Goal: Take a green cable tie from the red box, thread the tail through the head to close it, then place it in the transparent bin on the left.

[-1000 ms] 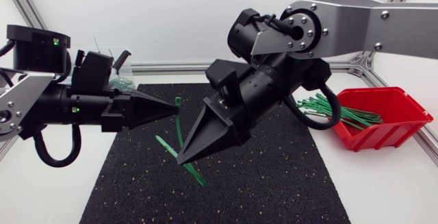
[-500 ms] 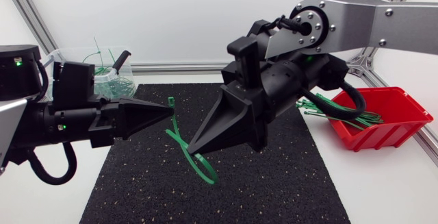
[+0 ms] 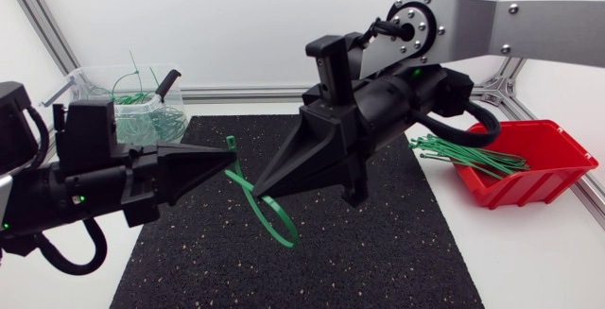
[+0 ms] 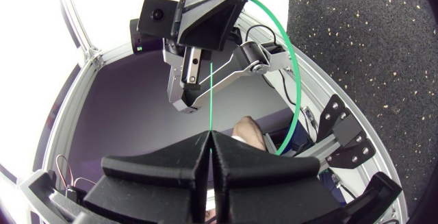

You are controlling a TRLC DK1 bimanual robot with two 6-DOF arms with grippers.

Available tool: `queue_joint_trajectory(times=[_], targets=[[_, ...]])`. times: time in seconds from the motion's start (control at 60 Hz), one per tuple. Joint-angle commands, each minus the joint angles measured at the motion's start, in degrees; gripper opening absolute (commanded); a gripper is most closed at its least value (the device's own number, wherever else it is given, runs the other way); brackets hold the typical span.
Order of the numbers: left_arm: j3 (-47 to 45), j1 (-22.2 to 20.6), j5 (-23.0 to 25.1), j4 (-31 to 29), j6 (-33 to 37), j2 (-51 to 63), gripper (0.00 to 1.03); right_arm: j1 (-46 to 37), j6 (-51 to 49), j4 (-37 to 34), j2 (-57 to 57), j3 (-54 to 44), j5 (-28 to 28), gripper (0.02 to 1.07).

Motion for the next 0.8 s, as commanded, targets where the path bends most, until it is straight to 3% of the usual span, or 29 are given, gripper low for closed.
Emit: queue_joint_trajectory(times=[0.0,0.517,0.783], targets=[[-1.7,-0.6,-1.2,1.1,-1.4,-0.6,0.03,-0.9,1.6,-1.8,2.4,2.0,-0.8,0.08],[-2.8,-2.5,-6.3,0.8,-5.1,-3.5,0.03,-2.4,2.8,-3.1,5.4,5.3,-1.3,0.08],[-3.2,-6.6,-11.4,1.2,-5.5,-3.5,0.03,-4.7,3.2,-2.7,7.4,6.2,-1.2,0.08]])
